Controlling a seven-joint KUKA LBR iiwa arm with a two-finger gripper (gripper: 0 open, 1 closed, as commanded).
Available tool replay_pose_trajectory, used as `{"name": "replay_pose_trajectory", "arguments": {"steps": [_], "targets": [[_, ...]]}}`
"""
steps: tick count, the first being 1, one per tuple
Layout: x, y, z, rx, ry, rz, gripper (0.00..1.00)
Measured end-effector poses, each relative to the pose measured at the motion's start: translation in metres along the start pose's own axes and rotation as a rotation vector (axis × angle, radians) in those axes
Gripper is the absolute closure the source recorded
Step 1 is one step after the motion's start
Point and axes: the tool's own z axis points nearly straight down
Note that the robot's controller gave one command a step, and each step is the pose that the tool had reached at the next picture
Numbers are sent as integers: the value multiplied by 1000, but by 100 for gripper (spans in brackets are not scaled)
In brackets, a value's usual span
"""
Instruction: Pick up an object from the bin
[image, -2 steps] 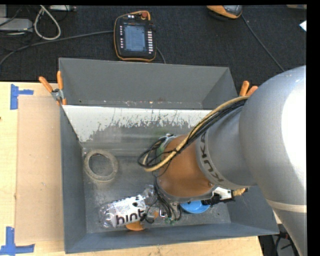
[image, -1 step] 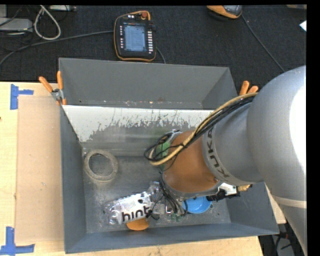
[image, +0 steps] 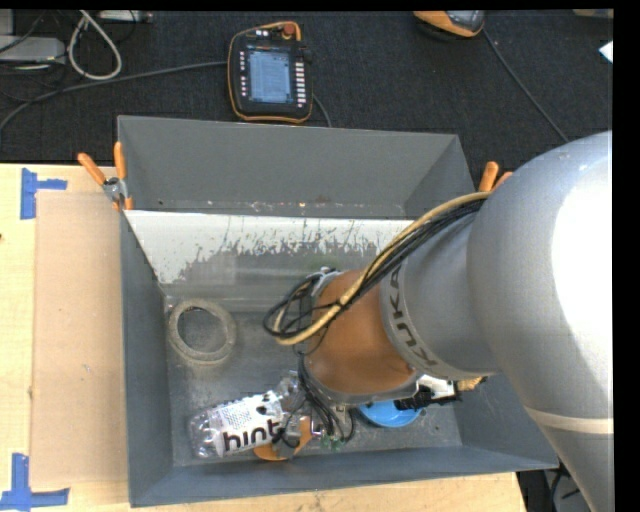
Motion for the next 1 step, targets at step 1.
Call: {"name": "replay_pose_trajectory", "arguments": {"steps": [1], "targets": [[0, -2, -4, 2, 0, 3, 100]]}}
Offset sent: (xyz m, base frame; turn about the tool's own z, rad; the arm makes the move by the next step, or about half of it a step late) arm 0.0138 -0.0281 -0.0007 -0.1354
